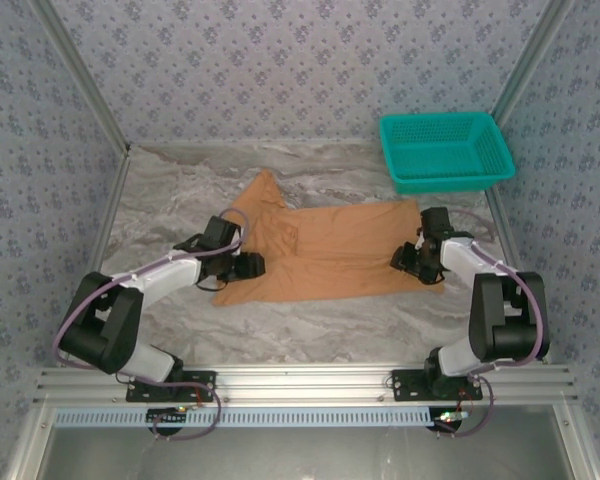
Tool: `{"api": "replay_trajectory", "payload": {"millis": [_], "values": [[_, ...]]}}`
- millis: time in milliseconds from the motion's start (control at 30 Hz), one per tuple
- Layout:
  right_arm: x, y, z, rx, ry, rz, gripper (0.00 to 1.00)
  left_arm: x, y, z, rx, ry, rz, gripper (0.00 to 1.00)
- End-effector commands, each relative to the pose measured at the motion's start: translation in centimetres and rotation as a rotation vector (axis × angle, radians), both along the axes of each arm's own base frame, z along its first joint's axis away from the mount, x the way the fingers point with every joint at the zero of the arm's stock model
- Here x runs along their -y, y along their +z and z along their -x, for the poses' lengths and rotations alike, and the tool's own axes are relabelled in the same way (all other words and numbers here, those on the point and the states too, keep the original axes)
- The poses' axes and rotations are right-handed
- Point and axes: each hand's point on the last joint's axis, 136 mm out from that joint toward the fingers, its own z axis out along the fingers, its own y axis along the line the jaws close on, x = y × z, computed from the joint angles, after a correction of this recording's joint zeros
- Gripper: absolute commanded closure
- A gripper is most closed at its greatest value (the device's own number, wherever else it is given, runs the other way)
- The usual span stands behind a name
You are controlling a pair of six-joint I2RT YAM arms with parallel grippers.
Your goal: Fold the inside-out t-shirt
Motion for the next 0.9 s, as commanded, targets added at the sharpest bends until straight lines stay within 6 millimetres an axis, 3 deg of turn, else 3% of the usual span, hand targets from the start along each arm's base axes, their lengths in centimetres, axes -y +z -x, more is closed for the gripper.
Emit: {"api": "replay_trajectory", "payload": {"millis": [0,133,300,467,567,667,800,867], "values": [[-0.1,-1.6,2.9,-0.131,-0.041,-0.028,0.48,-1.0,-1.2,3.0,-0.102,-0.010,-0.039,0.42],[-0.8,-2.9,5.1,-0.206,-0.056,-0.073,0.47,-1.7,-2.6,5.8,-0.188,-0.008,-0.036,0.43],[-1.3,-2.2,7.8,-0.221,-0.107,-0.075,0.47,-3.6,-3.3,9.3,-0.259,0.030,-0.069,0.43],[-2.1,-1.8,9.5,-0.217,-0.141,-0.085,0.47,-4.4,-2.0,9.9,-0.225,0.098,-0.062,0.42],[-2.9,0.4,6.9,-0.124,-0.089,-0.058,0.47,-4.8,0.2,7.7,-0.131,0.114,-0.085,0.42],[-2.2,3.8,3.2,-0.003,-0.007,0.041,0.45,-4.7,3.7,3.6,0.009,0.128,-0.084,0.41],[0.2,7.1,-3.8,0.202,-0.019,0.114,0.43,-5.3,8.1,-2.6,0.187,0.185,-0.048,0.38],[1.8,7.3,-6.7,0.247,-0.050,0.157,0.43,-5.7,9.6,-5.6,0.256,0.209,-0.035,0.37]]}}
